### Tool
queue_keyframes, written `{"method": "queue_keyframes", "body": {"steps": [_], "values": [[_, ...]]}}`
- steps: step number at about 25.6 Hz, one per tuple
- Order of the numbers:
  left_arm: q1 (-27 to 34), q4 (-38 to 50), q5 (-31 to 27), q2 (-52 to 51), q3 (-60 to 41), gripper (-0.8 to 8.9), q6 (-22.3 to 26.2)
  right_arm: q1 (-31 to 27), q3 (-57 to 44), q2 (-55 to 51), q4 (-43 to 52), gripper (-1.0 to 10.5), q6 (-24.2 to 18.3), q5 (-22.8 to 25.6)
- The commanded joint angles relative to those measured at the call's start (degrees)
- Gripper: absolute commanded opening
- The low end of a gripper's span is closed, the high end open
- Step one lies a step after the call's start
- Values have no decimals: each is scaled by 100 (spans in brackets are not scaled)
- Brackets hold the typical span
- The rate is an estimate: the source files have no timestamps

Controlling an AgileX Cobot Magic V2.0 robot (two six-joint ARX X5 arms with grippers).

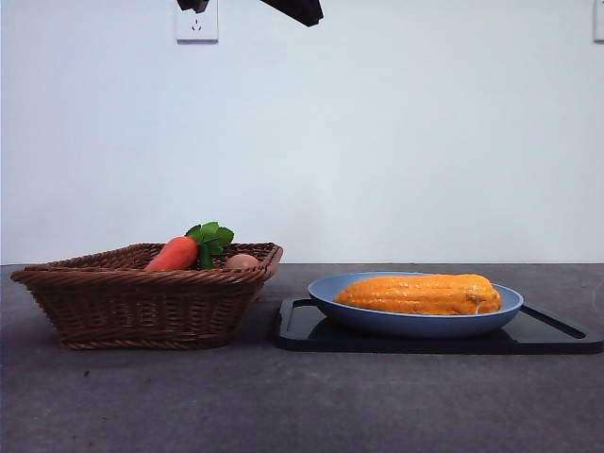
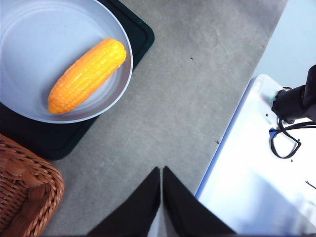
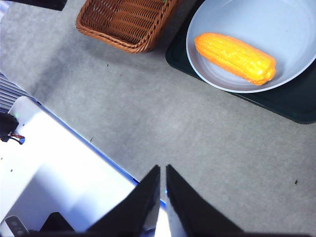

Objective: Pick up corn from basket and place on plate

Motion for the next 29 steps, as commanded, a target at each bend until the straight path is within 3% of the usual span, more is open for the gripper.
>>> {"method": "queue_keyframes", "body": {"steps": [1,22,29], "values": [[-42,33,4,20,168,7,7,24,90,35,52,3,-57,-13],[11,1884,0,7,168,7,17,11,90,35,66,3,-22,0],[643,2522,-133,-452,168,7,326,13,90,33,83,3,-22,-2]]}}
